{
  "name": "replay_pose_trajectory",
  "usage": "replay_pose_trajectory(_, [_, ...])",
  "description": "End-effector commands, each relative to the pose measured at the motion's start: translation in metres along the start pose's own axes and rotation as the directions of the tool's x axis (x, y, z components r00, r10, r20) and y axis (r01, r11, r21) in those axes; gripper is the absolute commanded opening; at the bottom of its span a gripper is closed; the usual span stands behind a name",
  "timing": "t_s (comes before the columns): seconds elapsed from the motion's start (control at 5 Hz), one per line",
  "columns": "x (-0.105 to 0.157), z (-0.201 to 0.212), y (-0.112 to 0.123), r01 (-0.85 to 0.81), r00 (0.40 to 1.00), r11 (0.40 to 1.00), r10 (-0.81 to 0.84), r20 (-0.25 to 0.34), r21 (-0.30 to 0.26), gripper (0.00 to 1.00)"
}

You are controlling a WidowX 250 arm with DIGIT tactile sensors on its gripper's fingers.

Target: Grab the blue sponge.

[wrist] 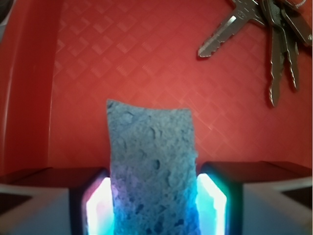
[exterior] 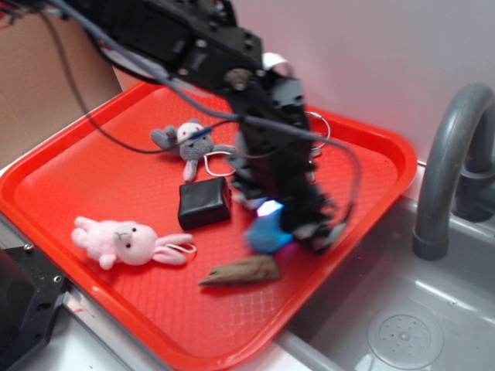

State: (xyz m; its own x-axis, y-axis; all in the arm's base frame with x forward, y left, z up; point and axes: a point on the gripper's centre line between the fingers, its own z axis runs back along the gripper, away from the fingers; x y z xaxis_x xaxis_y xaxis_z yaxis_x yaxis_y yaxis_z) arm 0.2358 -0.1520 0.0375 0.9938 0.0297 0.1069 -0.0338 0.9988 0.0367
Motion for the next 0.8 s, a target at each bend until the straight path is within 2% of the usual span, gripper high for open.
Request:
replay_pose_trajectory(0.0, [0.025,0.094,0.027,-0.014,0.999,0.999,0.017,0.045,-0.051,0.0])
replay_pose_trajectory(0.2, [0.024,0.143,0.056,-0.051,0.998,0.998,0.052,0.039,-0.028,0.0])
replay_pose_trajectory(0.4, [0.015,0.18,0.08,-0.068,0.994,0.997,0.069,0.085,-0.024,0.0])
replay_pose_trajectory(0.6, [0.001,0.21,0.102,-0.088,0.992,0.996,0.086,0.093,0.014,0.0])
